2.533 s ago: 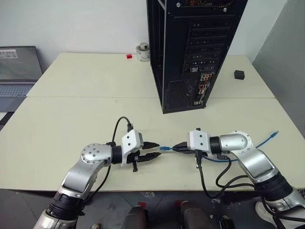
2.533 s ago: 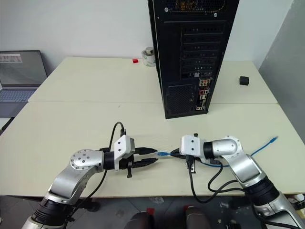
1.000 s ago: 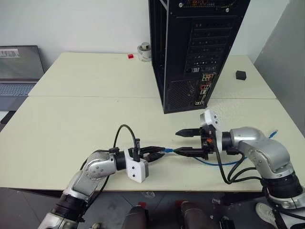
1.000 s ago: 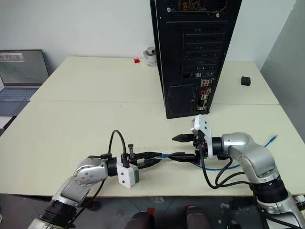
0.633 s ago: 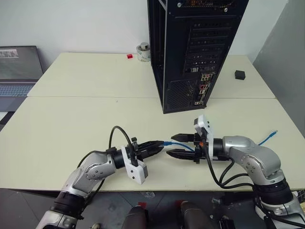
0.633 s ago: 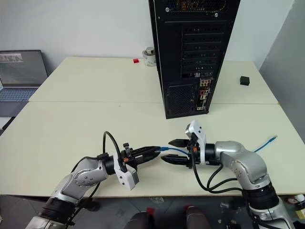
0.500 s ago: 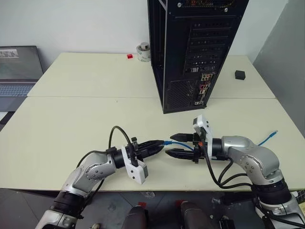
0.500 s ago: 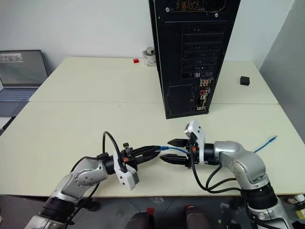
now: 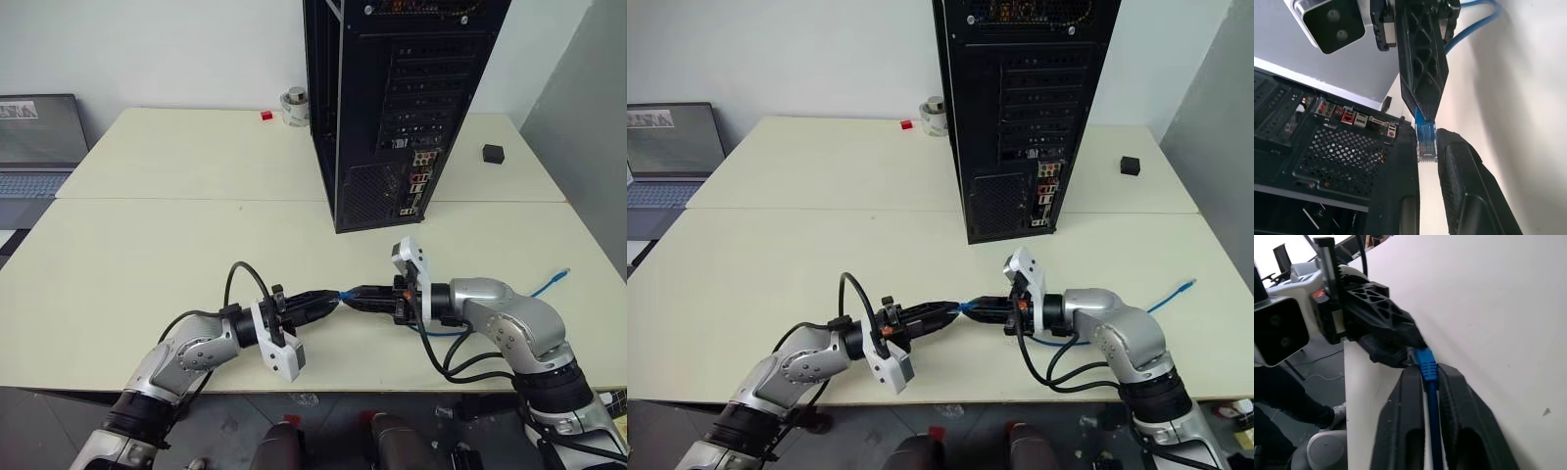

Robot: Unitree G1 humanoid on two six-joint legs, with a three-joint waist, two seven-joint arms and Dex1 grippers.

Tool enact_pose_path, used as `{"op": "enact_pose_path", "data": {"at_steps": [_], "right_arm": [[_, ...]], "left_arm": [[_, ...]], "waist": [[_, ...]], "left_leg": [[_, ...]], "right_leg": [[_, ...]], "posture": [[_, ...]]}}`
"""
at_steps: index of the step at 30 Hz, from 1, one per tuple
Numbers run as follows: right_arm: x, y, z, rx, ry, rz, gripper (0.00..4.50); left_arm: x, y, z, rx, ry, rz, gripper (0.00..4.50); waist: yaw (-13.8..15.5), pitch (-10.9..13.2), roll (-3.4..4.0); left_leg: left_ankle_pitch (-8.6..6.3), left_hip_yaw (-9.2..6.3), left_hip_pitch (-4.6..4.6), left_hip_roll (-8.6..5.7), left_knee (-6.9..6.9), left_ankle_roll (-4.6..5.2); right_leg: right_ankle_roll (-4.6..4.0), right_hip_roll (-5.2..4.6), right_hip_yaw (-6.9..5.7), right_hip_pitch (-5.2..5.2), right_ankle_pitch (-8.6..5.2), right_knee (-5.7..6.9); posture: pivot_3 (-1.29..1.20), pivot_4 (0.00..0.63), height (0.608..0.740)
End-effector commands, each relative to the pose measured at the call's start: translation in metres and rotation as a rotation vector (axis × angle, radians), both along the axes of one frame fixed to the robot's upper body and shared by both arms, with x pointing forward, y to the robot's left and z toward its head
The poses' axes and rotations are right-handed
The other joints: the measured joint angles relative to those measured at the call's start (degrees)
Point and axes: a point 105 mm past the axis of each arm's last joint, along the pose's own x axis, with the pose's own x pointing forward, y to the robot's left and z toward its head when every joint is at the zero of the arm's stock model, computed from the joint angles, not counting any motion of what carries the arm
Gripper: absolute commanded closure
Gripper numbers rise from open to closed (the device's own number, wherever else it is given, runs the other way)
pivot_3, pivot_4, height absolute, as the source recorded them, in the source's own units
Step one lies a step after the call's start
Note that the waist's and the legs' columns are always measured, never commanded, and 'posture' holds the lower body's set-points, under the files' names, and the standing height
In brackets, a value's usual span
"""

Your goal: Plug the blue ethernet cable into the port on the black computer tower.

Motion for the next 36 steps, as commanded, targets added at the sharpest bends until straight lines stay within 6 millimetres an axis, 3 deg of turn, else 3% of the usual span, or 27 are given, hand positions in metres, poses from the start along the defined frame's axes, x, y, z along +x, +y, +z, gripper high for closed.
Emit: {"op": "enact_pose_path", "data": {"at_steps": [1, 9, 11, 20, 25, 28, 30, 36], "right_arm": [[-0.002, 0.005, 0.014, 0.032, -0.045, 0.034, 4.50], [-0.002, 0.002, 0.014, 0.020, -0.038, 0.036, 4.50], [-0.001, 0.001, 0.013, 0.012, -0.040, 0.035, 4.50], [0.010, -0.013, 0.020, -0.017, -0.113, -0.018, 4.50], [0.024, -0.032, 0.032, -0.034, -0.208, -0.124, 4.50], [0.043, -0.050, 0.045, -0.042, -0.316, -0.290, 4.50], [0.056, -0.062, 0.056, -0.042, -0.402, -0.425, 4.50], [0.065, -0.069, 0.067, -0.040, -0.511, -0.613, 4.50]], "left_arm": [[-0.006, -0.005, 0.005, -0.017, -0.030, -0.038, 4.24], [-0.013, -0.009, 0.004, -0.041, 0.006, -0.076, 4.24], [-0.012, -0.008, 0.007, -0.072, 0.024, -0.067, 3.53], [0.005, -0.001, 0.015, -0.198, 0.185, 0.031, 1.98], [0.023, 0.001, 0.018, -0.370, 0.459, 0.141, 0.98], [0.031, -0.006, 0.026, -0.479, 0.629, 0.168, 0.28], [0.036, -0.013, 0.035, -0.540, 0.690, 0.179, 0.02], [0.041, -0.033, 0.056, -0.619, 0.800, 0.172, 0.02]], "waist": [[0.01, 0.00, 0.00], [0.01, 0.00, 0.00], [0.00, 0.00, 0.00], [-0.01, 0.00, 0.00], [-0.05, 0.00, 0.00], [-0.05, 0.00, 0.00], [-0.04, 0.00, -0.01], [-0.12, 0.00, 0.00]], "left_leg": [[0.00, 0.00, 0.00, 0.00, 0.00, 0.00], [0.00, 0.00, 0.00, 0.00, 0.00, 0.00], [0.00, 0.00, 0.00, 0.00, 0.00, 0.00], [0.00, -0.01, 0.00, 0.00, 0.00, 0.00], [0.00, -0.02, -0.02, -0.02, 0.01, 0.00], [0.00, -0.04, -0.03, -0.01, 0.01, 0.00], [0.00, -0.06, -0.05, -0.02, 0.03, 0.00], [0.00, -0.04, -0.07, -0.01, 0.03, -0.01]], "right_leg": [[0.00, 0.00, 0.00, 0.00, 0.00, 0.00], [0.00, 0.00, 0.00, 0.00, 0.00, 0.00], [0.00, 0.00, 0.00, 0.00, 0.00, 0.00], [0.00, 0.00, -0.02, 0.00, 0.00, 0.00], [0.01, 0.01, -0.03, 0.00, 0.00, 0.00], [0.01, 0.02, -0.04, 0.00, 0.00, 0.00], [0.01, 0.02, -0.04, 0.01, -0.01, 0.01], [0.01, 0.27, 0.03, -0.01, 0.00, 0.01]], "posture": [[0.00, 0.150, 0.740], [0.00, 0.150, 0.740], [0.00, 0.150, 0.740], [0.00, 0.150, 0.740], [0.00, 0.150, 0.740], [0.00, 0.150, 0.740], [0.00, 0.150, 0.740], [0.00, 0.150, 0.740]]}}
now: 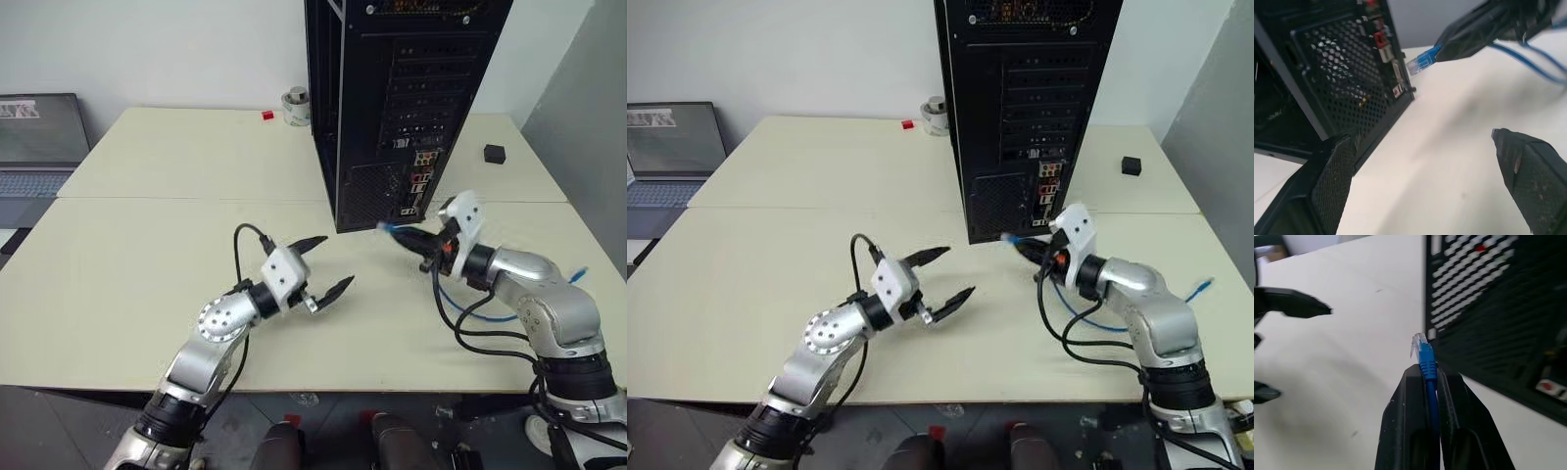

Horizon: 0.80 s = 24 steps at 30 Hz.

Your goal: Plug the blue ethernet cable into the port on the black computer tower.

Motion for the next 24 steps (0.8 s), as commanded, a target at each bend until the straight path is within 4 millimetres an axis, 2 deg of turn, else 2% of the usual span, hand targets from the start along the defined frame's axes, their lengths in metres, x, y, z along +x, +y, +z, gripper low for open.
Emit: {"op": "enact_pose_path", "data": {"at_steps": [1, 6, 8, 16, 24], "right_arm": [[0.001, -0.003, 0.019, -0.018, -0.133, -0.099, 4.50], [0.011, -0.015, 0.022, -0.011, -0.208, -0.341, 4.50], [0.014, -0.017, 0.023, -0.001, -0.216, -0.401, 4.50], [0.024, -0.013, 0.027, 0.116, -0.181, -0.544, 4.50], [0.032, -0.011, 0.036, 0.201, -0.171, -0.602, 4.50]], "left_arm": [[-0.003, -0.010, 0.018, -0.036, 0.006, -0.011, 0.02], [-0.004, -0.042, 0.032, -0.108, 0.070, -0.040, 0.02], [-0.001, -0.047, 0.032, -0.094, 0.073, -0.023, 0.02], [0.013, -0.050, 0.035, -0.068, 0.041, 0.061, 0.02], [0.018, -0.047, 0.039, -0.071, 0.029, 0.088, 0.02]], "waist": [[-0.08, 0.00, 0.01], [0.11, 0.00, 0.00], [0.13, 0.00, 0.00], [-0.10, -0.01, 0.02], [0.02, -0.02, 0.03]], "left_leg": [[0.00, 0.01, 0.01, 0.00, -0.01, 0.00], [0.01, 0.03, 0.02, 0.00, 0.01, -0.01], [0.01, 0.02, -0.01, -0.02, 0.02, -0.02], [0.02, 0.09, 0.05, 0.04, -0.02, -0.03], [0.01, 0.10, 0.02, 0.00, -0.02, -0.02]], "right_leg": [[0.00, 0.01, 0.03, 0.00, 0.00, 0.00], [0.00, 0.02, 0.07, 0.00, 0.00, 0.00], [0.00, 0.02, 0.07, 0.00, 0.00, 0.01], [-0.01, 0.09, 0.17, -0.04, 0.00, 0.04], [-0.01, 0.05, 0.16, -0.04, 0.01, 0.00]], "posture": [[0.00, 0.150, 0.740], [0.00, 0.150, 0.740], [0.00, 0.150, 0.740], [0.00, 0.150, 0.740], [0.00, 0.150, 0.740]]}}
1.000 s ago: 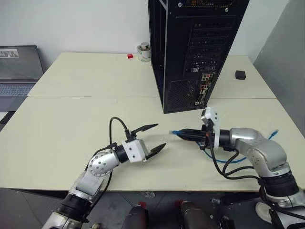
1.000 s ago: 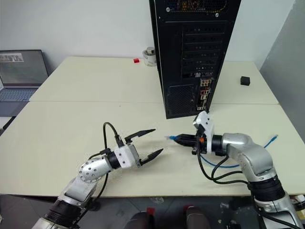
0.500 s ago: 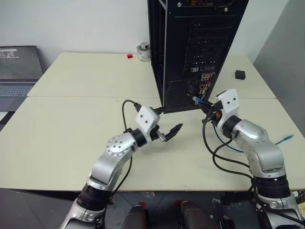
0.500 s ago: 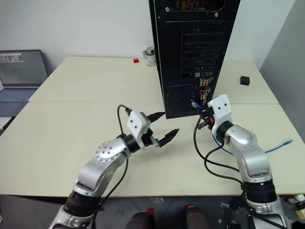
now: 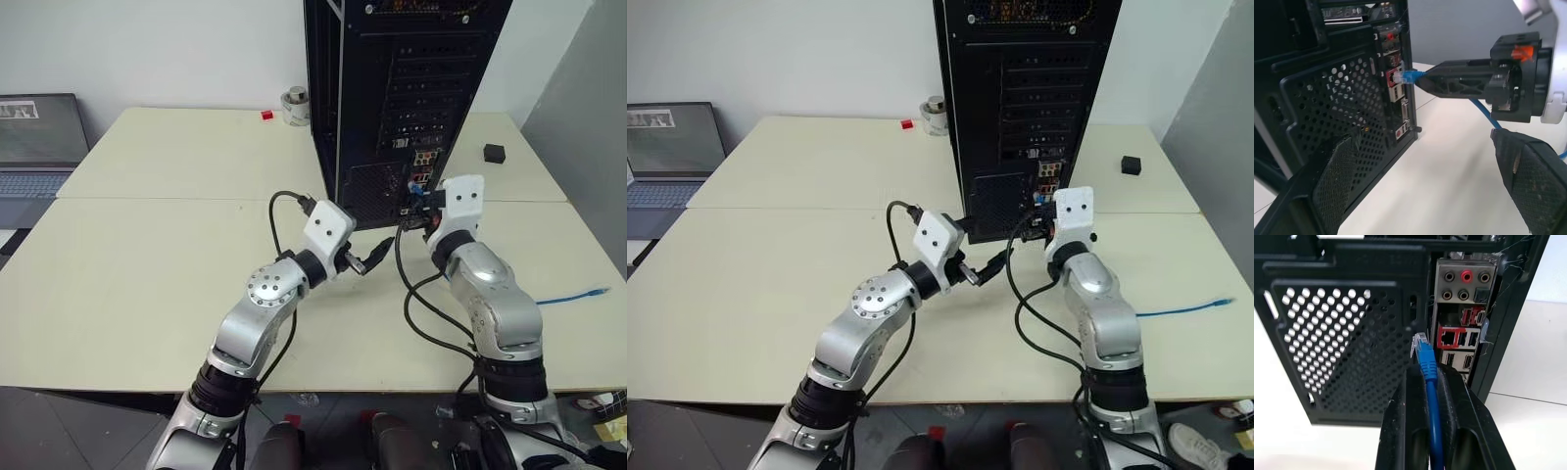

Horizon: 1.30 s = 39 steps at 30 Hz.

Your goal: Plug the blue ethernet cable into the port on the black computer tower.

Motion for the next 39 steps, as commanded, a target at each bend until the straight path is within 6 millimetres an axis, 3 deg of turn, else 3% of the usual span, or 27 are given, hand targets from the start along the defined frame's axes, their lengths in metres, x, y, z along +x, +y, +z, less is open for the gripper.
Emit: {"op": "enact_pose_path", "data": {"at_steps": [1, 16, 25, 39], "right_arm": [[0.003, -0.009, 0.022, 0.026, -0.072, -0.053, 4.50], [0.015, -0.009, 0.011, 0.087, -0.008, -0.076, 4.50], [0.021, -0.008, 0.009, 0.120, 0.004, -0.086, 4.50], [0.022, -0.003, 0.017, 0.119, -0.021, -0.071, 4.50]], "left_arm": [[0.002, 0.001, 0.013, -0.018, -0.043, 0.010, 0.02], [0.003, 0.005, 0.014, -0.016, -0.044, 0.017, 0.02], [-0.009, 0.003, 0.010, 0.008, -0.013, -0.104, 0.02], [-0.013, 0.001, 0.007, 0.022, 0.000, -0.138, 0.02]], "waist": [[-0.01, 0.00, 0.00], [-0.04, 0.00, 0.01], [-0.05, 0.00, 0.01], [-0.08, 0.00, 0.01]], "left_leg": [[0.00, 0.01, 0.00, 0.00, 0.00, 0.00], [0.00, 0.02, 0.01, 0.01, -0.03, 0.01], [0.00, 0.02, 0.01, 0.01, -0.04, 0.00], [0.00, 0.02, 0.01, 0.02, -0.05, 0.01]], "right_leg": [[0.00, 0.00, 0.01, 0.00, 0.00, 0.00], [0.00, 0.01, 0.02, -0.01, 0.00, 0.00], [0.00, 0.01, 0.00, -0.02, 0.00, 0.00], [0.00, 0.01, 0.02, -0.03, 0.00, -0.01]], "posture": [[0.00, 0.150, 0.740], [0.00, 0.150, 0.740], [0.00, 0.150, 0.740], [0.00, 0.150, 0.740]]}}
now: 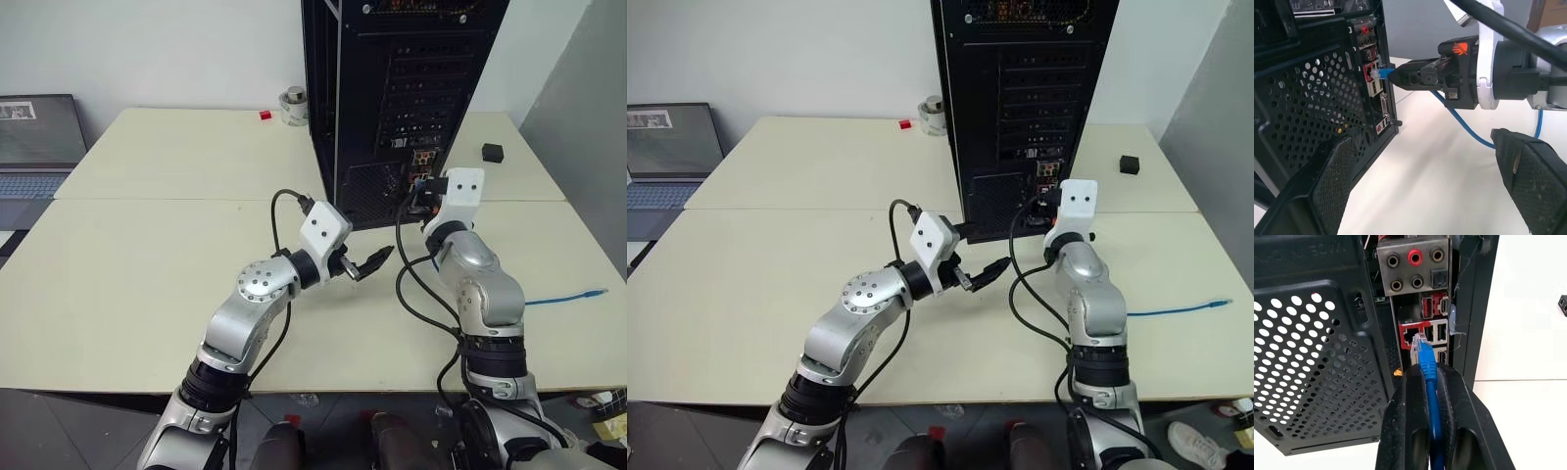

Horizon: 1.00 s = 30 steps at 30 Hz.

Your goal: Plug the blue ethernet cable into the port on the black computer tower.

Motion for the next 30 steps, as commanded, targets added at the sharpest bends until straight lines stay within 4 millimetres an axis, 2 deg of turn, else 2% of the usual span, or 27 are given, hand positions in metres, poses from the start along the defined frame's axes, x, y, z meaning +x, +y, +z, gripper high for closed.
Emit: {"op": "enact_pose_path", "data": {"at_steps": [1, 12, 30], "right_arm": [[-0.001, 0.005, 0.022, 0.006, -0.079, 0.019, 4.50], [0.003, 0.007, 0.016, -0.003, -0.065, 0.018, 4.50], [-0.001, 0.025, 0.019, -0.074, -0.094, 0.076, 4.50]], "left_arm": [[-0.007, -0.003, 0.010, -0.018, -0.036, -0.026, 0.02], [-0.003, 0.002, 0.010, -0.006, -0.040, -0.012, 0.02], [-0.004, 0.003, 0.009, -0.001, -0.044, -0.007, 0.02]], "waist": [[-0.03, 0.00, 0.00], [-0.45, 0.00, 0.00], [-1.33, 0.00, 0.00]], "left_leg": [[0.00, 0.00, 0.00, 0.00, 0.00, 0.00], [0.00, 0.03, 0.02, 0.02, 0.00, 0.00], [0.00, 0.03, 0.02, 0.04, -0.02, 0.00]], "right_leg": [[0.00, 0.00, 0.01, 0.00, 0.00, 0.00], [0.00, 0.02, 0.04, -0.01, 0.00, 0.02], [0.00, 0.03, 0.06, -0.01, 0.00, 0.01]], "posture": [[0.00, 0.150, 0.740], [0.00, 0.150, 0.740], [0.00, 0.150, 0.740]]}}
